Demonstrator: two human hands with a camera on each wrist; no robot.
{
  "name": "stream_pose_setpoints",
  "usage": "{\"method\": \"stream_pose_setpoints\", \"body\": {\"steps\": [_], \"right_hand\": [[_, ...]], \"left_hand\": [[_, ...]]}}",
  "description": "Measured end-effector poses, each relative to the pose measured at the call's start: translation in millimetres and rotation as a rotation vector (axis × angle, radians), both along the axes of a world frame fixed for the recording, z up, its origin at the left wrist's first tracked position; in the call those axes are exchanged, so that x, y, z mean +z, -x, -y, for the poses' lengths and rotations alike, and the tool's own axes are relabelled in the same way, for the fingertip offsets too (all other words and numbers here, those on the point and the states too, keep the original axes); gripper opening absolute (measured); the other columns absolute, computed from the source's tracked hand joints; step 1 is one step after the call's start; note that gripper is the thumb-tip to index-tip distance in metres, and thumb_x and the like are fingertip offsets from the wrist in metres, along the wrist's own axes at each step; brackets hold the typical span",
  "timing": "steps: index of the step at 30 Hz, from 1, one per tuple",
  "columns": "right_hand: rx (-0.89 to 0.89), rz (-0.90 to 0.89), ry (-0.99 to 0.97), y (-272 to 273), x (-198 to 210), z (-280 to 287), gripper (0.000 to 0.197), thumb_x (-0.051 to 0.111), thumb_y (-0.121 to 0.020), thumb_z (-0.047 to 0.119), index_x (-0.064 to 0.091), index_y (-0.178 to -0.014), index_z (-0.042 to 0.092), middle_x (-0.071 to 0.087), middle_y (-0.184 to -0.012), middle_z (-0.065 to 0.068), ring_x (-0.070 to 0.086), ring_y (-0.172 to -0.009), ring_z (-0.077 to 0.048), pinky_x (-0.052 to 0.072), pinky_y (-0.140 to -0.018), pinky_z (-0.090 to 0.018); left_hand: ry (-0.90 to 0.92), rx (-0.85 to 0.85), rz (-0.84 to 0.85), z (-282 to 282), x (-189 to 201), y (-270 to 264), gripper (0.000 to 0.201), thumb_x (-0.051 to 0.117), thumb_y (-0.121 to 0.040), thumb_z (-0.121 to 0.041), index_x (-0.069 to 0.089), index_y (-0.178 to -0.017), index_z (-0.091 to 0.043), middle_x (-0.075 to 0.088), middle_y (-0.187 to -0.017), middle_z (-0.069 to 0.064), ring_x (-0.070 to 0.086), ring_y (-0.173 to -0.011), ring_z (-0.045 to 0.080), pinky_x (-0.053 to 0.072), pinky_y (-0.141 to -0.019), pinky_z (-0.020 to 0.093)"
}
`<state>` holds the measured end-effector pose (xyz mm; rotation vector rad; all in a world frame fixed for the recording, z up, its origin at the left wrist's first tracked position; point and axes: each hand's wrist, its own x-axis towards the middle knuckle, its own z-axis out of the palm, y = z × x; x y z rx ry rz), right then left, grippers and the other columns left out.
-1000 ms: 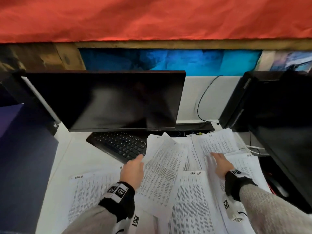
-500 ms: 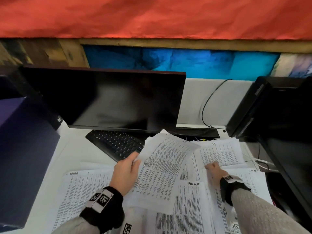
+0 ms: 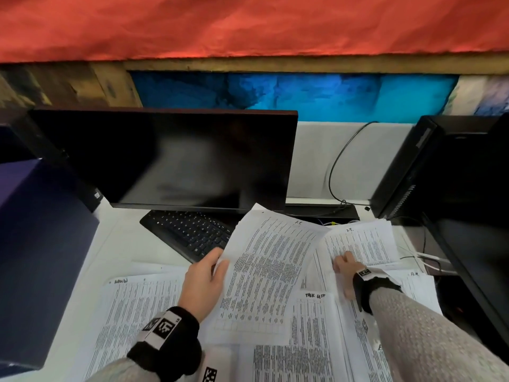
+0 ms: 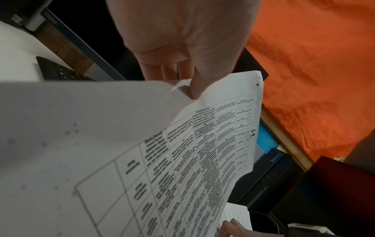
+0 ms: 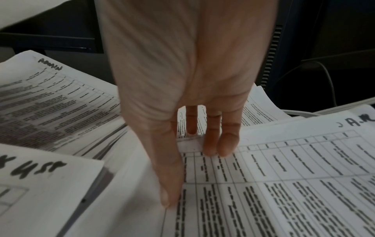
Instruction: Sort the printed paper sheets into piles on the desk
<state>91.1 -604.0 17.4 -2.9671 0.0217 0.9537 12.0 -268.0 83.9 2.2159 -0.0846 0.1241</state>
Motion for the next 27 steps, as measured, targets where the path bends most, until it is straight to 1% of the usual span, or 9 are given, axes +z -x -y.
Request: {"method": "stream_pose_setpoints", "body": {"steps": [4, 7, 9, 13, 17, 19, 21, 23, 27], "right_hand": [[0.012, -0.008, -0.017, -3.4, 0.0, 1.0, 0.033, 0.055, -0.084, 0.005, 0.03, -0.101, 0.017, 0.04, -0.123, -0.006, 0.045, -0.091, -0.02, 0.038, -0.081, -0.028], [-0.025, -0.049, -0.063, -3.8, -1.9, 4.4, 0.043, 0.062, -0.079, 0.006, 0.034, -0.11, 0.017, 0.052, -0.102, -0.003, 0.051, -0.092, -0.021, 0.043, -0.078, -0.031], [-0.043, -0.023, -0.069, -0.2, -2.5, 5.8, 0.057, 0.07, -0.07, 0.006, 0.039, -0.117, 0.019, 0.057, -0.11, -0.003, 0.056, -0.097, -0.022, 0.048, -0.085, -0.035], [-0.093, 0.108, -0.063, 15.0, -15.2, 4.6, 0.05, 0.054, -0.085, 0.003, 0.048, -0.133, 0.014, 0.041, -0.135, -0.008, 0.048, -0.123, -0.027, 0.041, -0.103, -0.038], [-0.273, 0.359, -0.166, 44.3, -6.8, 11.9, 0.032, 0.044, -0.087, 0.0, 0.058, -0.114, 0.008, 0.05, -0.106, -0.007, 0.056, -0.106, -0.029, 0.045, -0.09, -0.035], [-0.306, 0.438, -0.254, 62.6, 4.1, 21.2, 0.03, 0.046, -0.086, 0.001, 0.058, -0.113, 0.01, 0.048, -0.104, -0.002, 0.055, -0.103, -0.027, 0.045, -0.088, -0.032], [-0.321, 0.513, -0.355, 83.0, 17.6, 30.9, 0.022, 0.052, -0.086, 0.005, 0.059, -0.102, 0.019, 0.048, -0.107, 0.003, 0.055, -0.104, -0.023, 0.044, -0.086, -0.031], [-0.317, 0.595, -0.456, 101.1, 28.5, 40.6, 0.03, 0.059, -0.082, 0.007, 0.048, -0.077, 0.035, 0.048, -0.096, 0.01, 0.055, -0.088, -0.016, 0.04, -0.072, -0.026], [-0.418, 0.756, -0.609, 133.7, 47.1, 58.0, 0.039, 0.072, -0.066, -0.001, 0.047, -0.065, 0.029, 0.049, -0.08, 0.008, 0.05, -0.072, -0.006, 0.036, -0.062, -0.01]], "left_hand": [[0.023, 0.0, 0.013, 4.7, 0.9, 1.9, 0.022, 0.051, -0.096, -0.015, 0.055, -0.083, -0.032, 0.065, -0.076, -0.016, 0.055, -0.061, 0.006, 0.04, -0.055, 0.013], [0.019, 0.019, 0.038, 8.7, 0.8, 0.5, 0.016, 0.051, -0.095, -0.015, 0.058, -0.085, -0.025, 0.062, -0.071, -0.015, 0.052, -0.059, 0.006, 0.038, -0.054, 0.015], [0.029, 0.03, 0.036, 13.9, 1.1, -0.5, 0.013, 0.051, -0.095, -0.014, 0.06, -0.086, -0.018, 0.059, -0.064, -0.018, 0.05, -0.057, 0.004, 0.036, -0.052, 0.014], [0.087, 0.057, 0.075, 29.7, 6.3, -6.5, 0.019, 0.048, -0.096, -0.011, 0.055, -0.083, -0.023, 0.057, -0.059, -0.009, 0.053, -0.058, 0.004, 0.036, -0.052, 0.014], [0.15, 0.118, 0.09, 53.6, 9.9, -21.0, 0.016, 0.044, -0.096, -0.004, 0.056, -0.091, -0.013, 0.058, -0.071, -0.01, 0.054, -0.063, -0.005, 0.039, -0.054, 0.008], [0.202, 0.129, 0.047, 69.3, 6.0, -31.0, 0.016, 0.042, -0.097, -0.004, 0.056, -0.095, -0.012, 0.062, -0.077, -0.006, 0.055, -0.063, -0.004, 0.038, -0.056, 0.008], [0.266, 0.127, -0.011, 89.7, -0.7, -40.4, 0.018, 0.04, -0.097, -0.004, 0.056, -0.102, -0.009, 0.066, -0.087, -0.001, 0.061, -0.075, 0.006, 0.045, -0.066, 0.018], [0.317, 0.137, -0.059, 112.9, -6.9, -44.9, 0.02, 0.04, -0.097, -0.002, 0.056, -0.107, -0.006, 0.065, -0.099, 0.0, 0.062, -0.09, 0.019, 0.047, -0.078, 0.026], [0.335, 0.208, -0.15, 148.4, -23.9, -49.4, 0.025, 0.038, -0.098, -0.002, 0.054, -0.116, -0.002, 0.063, -0.112, 0.008, 0.058, -0.099, 0.024, 0.042, -0.083, 0.026]]}}
